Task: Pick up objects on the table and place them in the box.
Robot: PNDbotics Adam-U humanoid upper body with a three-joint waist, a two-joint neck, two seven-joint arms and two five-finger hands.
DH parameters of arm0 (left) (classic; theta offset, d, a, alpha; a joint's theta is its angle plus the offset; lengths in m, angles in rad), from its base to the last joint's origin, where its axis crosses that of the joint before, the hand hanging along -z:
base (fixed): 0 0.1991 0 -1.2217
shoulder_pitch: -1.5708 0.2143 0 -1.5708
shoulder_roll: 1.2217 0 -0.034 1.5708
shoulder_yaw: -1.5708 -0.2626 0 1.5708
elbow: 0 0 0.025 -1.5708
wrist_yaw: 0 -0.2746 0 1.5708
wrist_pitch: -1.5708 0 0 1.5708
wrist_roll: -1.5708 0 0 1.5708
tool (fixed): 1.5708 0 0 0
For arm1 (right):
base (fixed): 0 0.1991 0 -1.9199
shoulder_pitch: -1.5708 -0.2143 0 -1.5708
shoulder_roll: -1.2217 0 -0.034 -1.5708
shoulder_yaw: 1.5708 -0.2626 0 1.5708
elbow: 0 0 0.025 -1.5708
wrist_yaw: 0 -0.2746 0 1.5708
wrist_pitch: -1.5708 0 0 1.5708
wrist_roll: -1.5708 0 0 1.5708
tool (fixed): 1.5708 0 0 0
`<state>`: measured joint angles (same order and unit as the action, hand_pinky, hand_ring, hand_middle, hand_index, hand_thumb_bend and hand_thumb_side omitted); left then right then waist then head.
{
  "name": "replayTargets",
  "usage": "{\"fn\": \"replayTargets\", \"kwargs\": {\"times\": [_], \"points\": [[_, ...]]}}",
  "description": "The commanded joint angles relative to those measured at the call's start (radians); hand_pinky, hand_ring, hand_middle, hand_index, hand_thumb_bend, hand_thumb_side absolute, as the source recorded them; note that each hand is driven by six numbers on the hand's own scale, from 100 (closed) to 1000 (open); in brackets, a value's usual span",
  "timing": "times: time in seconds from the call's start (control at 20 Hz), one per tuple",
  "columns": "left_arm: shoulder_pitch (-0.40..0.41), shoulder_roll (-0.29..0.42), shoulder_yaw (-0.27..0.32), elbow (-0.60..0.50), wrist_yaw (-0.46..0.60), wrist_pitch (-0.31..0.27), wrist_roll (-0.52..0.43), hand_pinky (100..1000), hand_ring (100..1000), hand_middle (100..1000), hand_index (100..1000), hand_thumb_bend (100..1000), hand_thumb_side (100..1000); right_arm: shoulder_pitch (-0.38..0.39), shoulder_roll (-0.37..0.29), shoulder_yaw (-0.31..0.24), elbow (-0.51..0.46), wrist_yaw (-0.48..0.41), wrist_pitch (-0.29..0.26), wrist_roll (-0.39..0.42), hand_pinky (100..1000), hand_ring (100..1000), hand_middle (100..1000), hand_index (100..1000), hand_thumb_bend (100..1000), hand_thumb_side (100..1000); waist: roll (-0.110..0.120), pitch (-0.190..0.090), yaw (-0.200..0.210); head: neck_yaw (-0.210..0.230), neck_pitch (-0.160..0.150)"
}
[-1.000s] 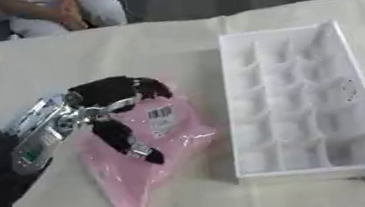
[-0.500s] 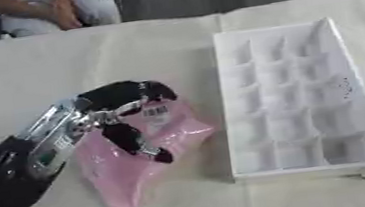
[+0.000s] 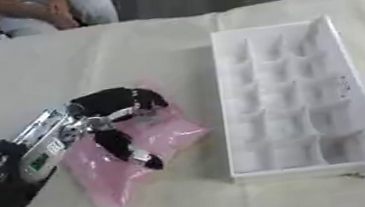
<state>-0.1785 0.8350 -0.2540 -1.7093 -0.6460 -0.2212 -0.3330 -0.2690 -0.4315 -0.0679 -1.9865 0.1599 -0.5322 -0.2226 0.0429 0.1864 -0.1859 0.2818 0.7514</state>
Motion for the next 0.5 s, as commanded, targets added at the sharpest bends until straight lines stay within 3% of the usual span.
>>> {"fn": "replayTargets", "kwargs": {"times": [0.05, 0.35, 0.5], "points": [[0.003, 0.038, 0.008, -0.006, -0.003, -0.001, 0.008, 714, 786, 856, 933, 795, 855, -0.013, -0.008, -0.004, -0.013, 0.002, 0.001, 0.002, 100, 104, 100, 464, 370, 1000, -0.005, -0.009, -0.001, -0.002, -0.003], [0.011, 0.024, 0.021, 0.001, 0.000, 0.002, 0.023, 674, 738, 791, 887, 743, 843, -0.014, -0.006, -0.006, -0.013, 0.003, 0.001, -0.002, 100, 103, 100, 464, 366, 1000, -0.009, -0.009, -0.009, -0.004, -0.003], [0.012, 0.019, 0.028, -0.001, 0.006, 0.002, 0.041, 625, 690, 738, 844, 612, 800, -0.013, -0.004, -0.008, -0.013, 0.004, 0.002, -0.005, 100, 103, 100, 464, 365, 1000, -0.011, -0.011, -0.012, -0.006, -0.004]]}}
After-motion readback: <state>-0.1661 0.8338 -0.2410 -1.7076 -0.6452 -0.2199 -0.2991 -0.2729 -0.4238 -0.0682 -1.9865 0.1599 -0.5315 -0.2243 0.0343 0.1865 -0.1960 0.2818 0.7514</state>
